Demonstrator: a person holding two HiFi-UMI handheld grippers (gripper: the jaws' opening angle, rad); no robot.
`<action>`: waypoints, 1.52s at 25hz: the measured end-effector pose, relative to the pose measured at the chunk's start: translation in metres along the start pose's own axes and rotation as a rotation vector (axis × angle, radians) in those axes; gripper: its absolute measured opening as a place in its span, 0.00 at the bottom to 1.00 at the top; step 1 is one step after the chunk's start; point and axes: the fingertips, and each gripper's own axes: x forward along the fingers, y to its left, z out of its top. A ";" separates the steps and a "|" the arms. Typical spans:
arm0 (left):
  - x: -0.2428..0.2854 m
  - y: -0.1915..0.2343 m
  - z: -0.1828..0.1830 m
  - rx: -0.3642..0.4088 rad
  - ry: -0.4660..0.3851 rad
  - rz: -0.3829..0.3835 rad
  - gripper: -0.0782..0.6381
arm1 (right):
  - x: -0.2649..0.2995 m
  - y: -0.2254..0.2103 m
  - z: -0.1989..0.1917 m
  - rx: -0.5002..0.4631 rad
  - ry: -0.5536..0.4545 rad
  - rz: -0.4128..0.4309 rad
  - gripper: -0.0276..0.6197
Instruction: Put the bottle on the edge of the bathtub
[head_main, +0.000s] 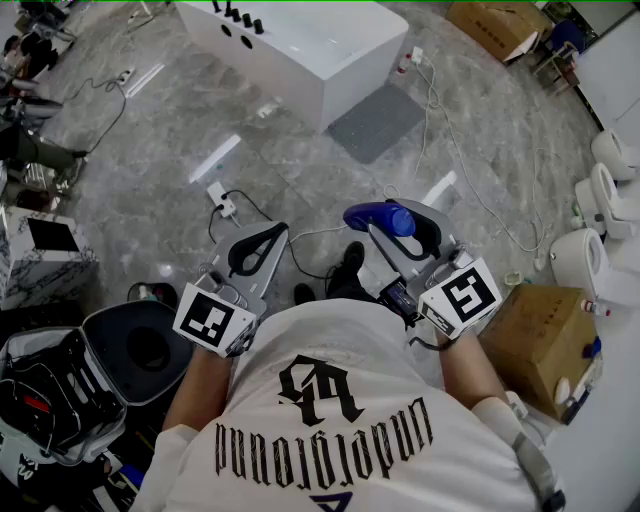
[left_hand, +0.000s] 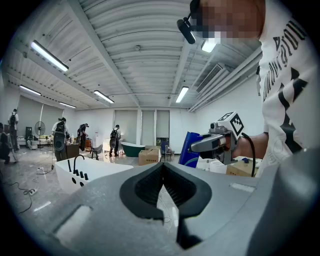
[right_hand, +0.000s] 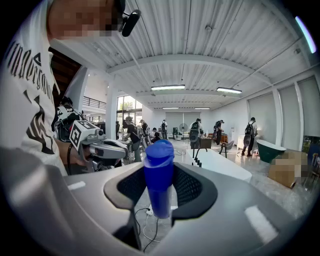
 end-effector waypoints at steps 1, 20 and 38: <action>0.002 -0.001 0.001 0.000 -0.002 0.005 0.12 | -0.002 -0.002 -0.001 0.001 -0.002 0.003 0.28; 0.134 0.015 0.002 0.027 0.029 0.040 0.12 | 0.002 -0.140 -0.025 0.012 -0.011 0.032 0.28; 0.266 0.069 0.032 0.026 0.058 0.094 0.12 | 0.035 -0.279 -0.017 0.018 -0.014 0.110 0.28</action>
